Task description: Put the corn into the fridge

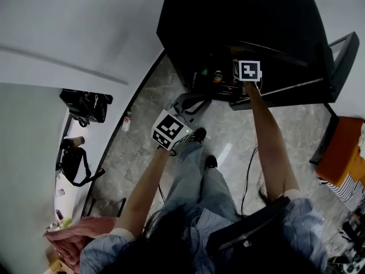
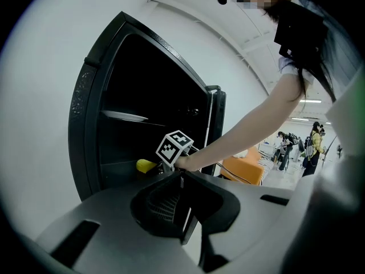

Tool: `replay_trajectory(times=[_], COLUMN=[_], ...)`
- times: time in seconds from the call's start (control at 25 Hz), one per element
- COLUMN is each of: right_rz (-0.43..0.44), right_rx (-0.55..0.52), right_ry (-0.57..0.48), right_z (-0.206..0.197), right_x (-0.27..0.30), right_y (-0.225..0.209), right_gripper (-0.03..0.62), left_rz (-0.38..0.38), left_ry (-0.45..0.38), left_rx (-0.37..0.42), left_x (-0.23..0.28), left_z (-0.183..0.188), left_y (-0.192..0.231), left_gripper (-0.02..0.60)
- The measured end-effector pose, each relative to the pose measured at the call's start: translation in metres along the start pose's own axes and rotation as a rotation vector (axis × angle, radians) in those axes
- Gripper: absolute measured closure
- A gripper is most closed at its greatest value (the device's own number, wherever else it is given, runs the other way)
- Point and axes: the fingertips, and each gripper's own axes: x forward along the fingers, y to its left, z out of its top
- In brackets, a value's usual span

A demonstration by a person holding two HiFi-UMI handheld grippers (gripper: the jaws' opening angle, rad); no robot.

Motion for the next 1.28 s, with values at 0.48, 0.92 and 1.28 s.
replay_trajectory(times=[0.48, 0.92, 1.28], right_rz=[0.016, 0.045, 0.08], right_rx=[-0.109, -0.026, 0.037], right_ry=[-0.019, -0.08, -0.157], right_z=[-0.005, -0.011, -0.012], right_x=[-0.008, -0.061, -0.118], right_y=[0.0, 0.007, 0.021], right_gripper=[0.349, 0.349, 0.349], left_rz=[0.006, -0.018, -0.005], left_ry=[0.007, 0.032, 0.02], left_rx=[-0.019, -0.005, 0.007], left_x=[0.009, 0.009, -0.004], left_z=[-0.004, 0.001, 0.025], left_y=[-0.004, -0.03, -0.037], left_gripper=[0.574, 0.574, 0.574])
